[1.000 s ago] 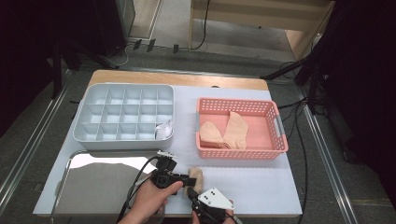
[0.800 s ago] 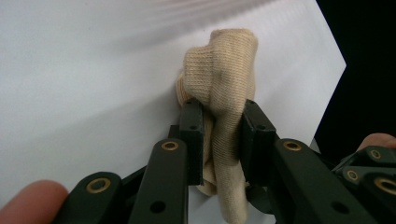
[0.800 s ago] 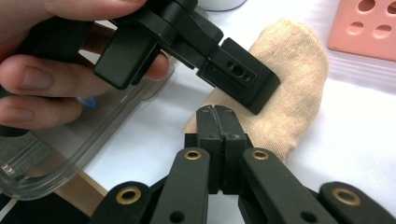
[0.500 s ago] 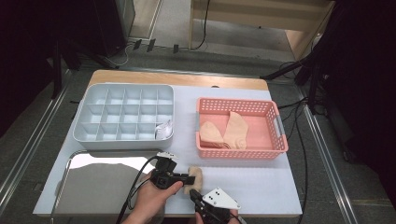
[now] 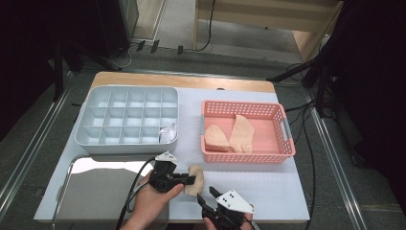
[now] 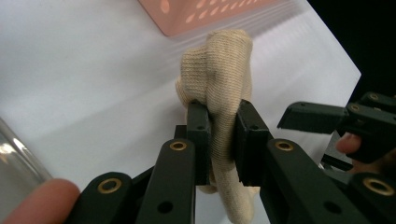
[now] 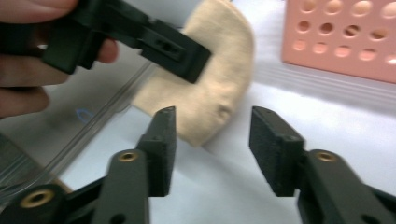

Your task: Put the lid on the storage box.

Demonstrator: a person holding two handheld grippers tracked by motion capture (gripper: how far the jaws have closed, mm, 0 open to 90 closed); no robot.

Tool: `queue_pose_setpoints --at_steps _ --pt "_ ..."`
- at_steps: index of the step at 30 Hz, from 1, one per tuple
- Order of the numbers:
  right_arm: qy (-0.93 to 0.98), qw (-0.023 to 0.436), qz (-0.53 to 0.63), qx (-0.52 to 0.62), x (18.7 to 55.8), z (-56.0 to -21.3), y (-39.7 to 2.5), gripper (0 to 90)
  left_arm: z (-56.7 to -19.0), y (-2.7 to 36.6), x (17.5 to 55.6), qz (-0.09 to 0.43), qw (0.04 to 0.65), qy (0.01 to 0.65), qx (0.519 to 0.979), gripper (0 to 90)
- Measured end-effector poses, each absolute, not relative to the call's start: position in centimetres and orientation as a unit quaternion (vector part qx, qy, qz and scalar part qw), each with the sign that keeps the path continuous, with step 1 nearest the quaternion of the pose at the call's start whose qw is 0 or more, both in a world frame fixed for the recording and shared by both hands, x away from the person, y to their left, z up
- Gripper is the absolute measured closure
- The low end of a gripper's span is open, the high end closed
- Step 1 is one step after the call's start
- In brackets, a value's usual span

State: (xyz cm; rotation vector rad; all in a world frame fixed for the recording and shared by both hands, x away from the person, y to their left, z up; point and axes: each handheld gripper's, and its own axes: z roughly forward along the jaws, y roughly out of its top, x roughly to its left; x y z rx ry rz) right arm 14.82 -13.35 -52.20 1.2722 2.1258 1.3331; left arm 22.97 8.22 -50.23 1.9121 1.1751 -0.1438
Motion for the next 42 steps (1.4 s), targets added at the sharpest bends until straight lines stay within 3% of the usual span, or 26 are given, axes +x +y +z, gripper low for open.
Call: queue_pose_setpoints --at_steps 4,13,42 --pt "0.738 0.168 0.465 0.459 15.4 -52.1 -14.0 37.1 -50.0 8.5 22.9 -0.052 0.435 0.472 0.765 79.5" --pt "0.728 0.176 0.465 0.471 16.6 -51.3 -16.4 28.8 -49.3 8.9 22.9 -0.038 0.436 0.470 0.766 79.5" --pt "0.711 0.176 0.459 0.503 16.9 -52.1 -19.2 26.8 -47.3 11.4 22.6 -0.002 0.452 0.471 0.758 79.4"
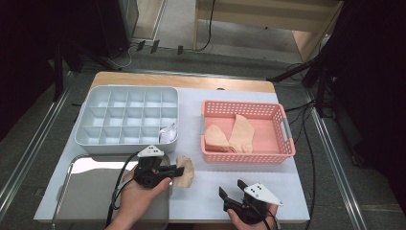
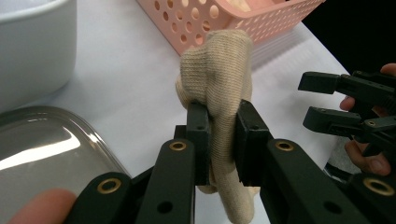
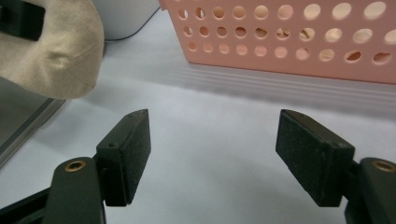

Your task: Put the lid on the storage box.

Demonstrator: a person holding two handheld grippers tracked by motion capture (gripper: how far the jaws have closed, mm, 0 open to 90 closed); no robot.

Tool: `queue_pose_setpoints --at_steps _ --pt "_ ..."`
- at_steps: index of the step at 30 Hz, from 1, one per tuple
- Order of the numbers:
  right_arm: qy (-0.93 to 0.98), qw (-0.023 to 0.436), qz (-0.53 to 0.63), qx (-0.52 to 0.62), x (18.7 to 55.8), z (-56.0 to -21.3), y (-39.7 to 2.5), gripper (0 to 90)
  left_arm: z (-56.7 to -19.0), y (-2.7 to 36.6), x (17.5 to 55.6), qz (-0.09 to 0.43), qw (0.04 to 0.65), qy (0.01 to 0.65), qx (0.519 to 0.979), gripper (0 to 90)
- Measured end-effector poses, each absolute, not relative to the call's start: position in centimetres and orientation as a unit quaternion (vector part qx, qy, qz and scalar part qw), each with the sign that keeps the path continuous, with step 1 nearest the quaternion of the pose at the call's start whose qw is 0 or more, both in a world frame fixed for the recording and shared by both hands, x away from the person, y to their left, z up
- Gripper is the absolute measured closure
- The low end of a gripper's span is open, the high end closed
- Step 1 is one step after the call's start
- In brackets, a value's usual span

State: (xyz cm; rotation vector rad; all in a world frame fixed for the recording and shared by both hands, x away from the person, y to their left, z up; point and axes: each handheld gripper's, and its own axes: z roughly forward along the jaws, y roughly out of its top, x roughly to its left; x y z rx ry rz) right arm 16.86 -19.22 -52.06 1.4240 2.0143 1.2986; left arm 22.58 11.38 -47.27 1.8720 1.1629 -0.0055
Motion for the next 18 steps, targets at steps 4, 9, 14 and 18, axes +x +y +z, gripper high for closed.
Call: queue_pose_setpoints --at_steps 4,9,14,18 --pt "0.711 0.178 0.459 0.502 16.9 -52.1 -19.3 26.8 -47.0 11.6 22.5 0.002 0.455 0.472 0.755 79.4" --pt "0.711 0.178 0.458 0.504 16.9 -52.1 -19.3 26.8 -46.6 12.0 22.5 0.005 0.460 0.473 0.751 79.3" --pt "0.711 0.177 0.458 0.503 16.9 -52.1 -19.3 26.8 -46.1 12.7 22.6 0.013 0.466 0.476 0.746 79.3" --pt "0.712 0.178 0.458 0.501 16.9 -52.2 -19.3 26.8 -45.8 13.2 22.6 0.020 0.469 0.479 0.742 79.3"
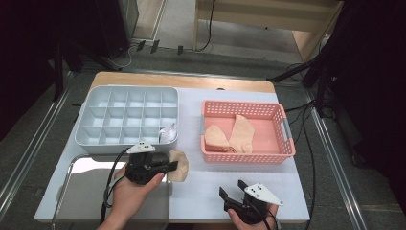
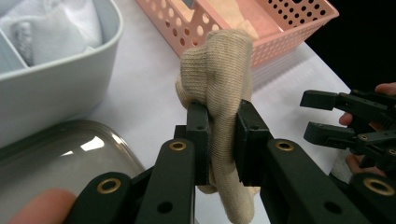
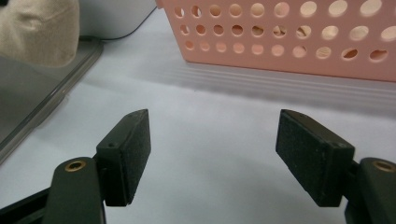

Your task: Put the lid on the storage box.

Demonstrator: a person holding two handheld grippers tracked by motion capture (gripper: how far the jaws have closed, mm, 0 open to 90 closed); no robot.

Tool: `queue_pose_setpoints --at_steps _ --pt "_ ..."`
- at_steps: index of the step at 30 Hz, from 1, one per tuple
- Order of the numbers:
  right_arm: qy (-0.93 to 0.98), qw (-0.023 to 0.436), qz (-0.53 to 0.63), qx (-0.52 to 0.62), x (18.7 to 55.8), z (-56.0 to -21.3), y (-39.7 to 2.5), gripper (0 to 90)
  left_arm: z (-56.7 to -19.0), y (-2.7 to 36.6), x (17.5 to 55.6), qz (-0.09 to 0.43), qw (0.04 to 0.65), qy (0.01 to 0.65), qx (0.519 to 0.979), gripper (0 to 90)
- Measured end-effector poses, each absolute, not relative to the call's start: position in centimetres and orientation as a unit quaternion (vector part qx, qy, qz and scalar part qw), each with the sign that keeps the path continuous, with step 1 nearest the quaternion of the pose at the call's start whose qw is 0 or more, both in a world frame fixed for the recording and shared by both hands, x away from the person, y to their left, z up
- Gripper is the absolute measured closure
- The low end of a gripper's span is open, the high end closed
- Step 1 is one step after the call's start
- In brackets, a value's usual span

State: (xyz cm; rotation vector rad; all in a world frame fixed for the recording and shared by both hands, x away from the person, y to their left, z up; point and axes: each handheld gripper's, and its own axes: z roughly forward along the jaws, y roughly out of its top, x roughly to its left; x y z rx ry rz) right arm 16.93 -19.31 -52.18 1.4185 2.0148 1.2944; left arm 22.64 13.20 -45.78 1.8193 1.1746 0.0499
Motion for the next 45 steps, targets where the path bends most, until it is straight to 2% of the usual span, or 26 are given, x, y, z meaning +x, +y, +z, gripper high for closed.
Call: queue_pose_setpoints --at_steps 45 --pt "0.712 0.178 0.456 0.503 17.0 -52.2 -19.3 26.8 -43.7 18.5 23.8 0.072 0.489 0.513 0.702 79.3"
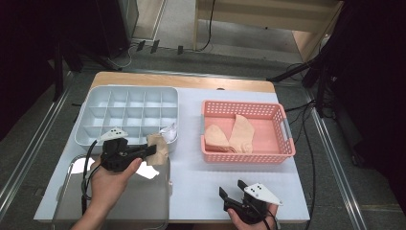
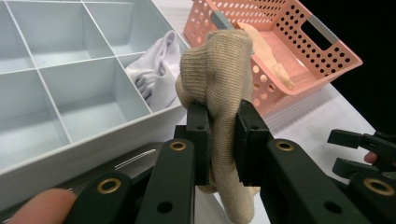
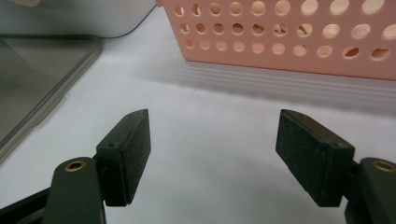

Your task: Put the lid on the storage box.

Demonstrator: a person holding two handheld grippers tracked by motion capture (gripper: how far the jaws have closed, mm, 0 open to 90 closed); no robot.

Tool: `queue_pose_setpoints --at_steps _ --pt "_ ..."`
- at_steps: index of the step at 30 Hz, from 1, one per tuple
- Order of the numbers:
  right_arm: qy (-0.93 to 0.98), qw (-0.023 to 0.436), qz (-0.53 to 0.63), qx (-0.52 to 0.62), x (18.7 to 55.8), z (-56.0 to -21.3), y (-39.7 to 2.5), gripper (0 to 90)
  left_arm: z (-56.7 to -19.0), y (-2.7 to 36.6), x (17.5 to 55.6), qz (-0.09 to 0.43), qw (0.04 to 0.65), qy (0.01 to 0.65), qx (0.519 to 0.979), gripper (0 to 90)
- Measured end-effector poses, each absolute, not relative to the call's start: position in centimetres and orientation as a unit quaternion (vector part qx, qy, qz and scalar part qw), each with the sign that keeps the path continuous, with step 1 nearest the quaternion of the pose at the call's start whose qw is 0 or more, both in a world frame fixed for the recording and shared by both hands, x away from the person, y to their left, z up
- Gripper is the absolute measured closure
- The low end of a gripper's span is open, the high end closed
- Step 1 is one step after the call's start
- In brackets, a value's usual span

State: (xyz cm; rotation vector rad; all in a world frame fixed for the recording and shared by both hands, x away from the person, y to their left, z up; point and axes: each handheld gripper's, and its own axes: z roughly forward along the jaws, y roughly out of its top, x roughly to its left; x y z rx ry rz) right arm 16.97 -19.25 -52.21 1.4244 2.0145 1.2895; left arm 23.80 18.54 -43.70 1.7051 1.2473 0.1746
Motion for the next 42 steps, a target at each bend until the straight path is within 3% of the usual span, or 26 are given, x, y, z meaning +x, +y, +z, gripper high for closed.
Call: queue_pose_setpoints --at_steps 42 --pt "0.711 0.178 0.456 0.505 17.0 -52.2 -19.3 26.7 -42.5 22.0 26.9 0.116 0.483 0.548 0.673 79.3"
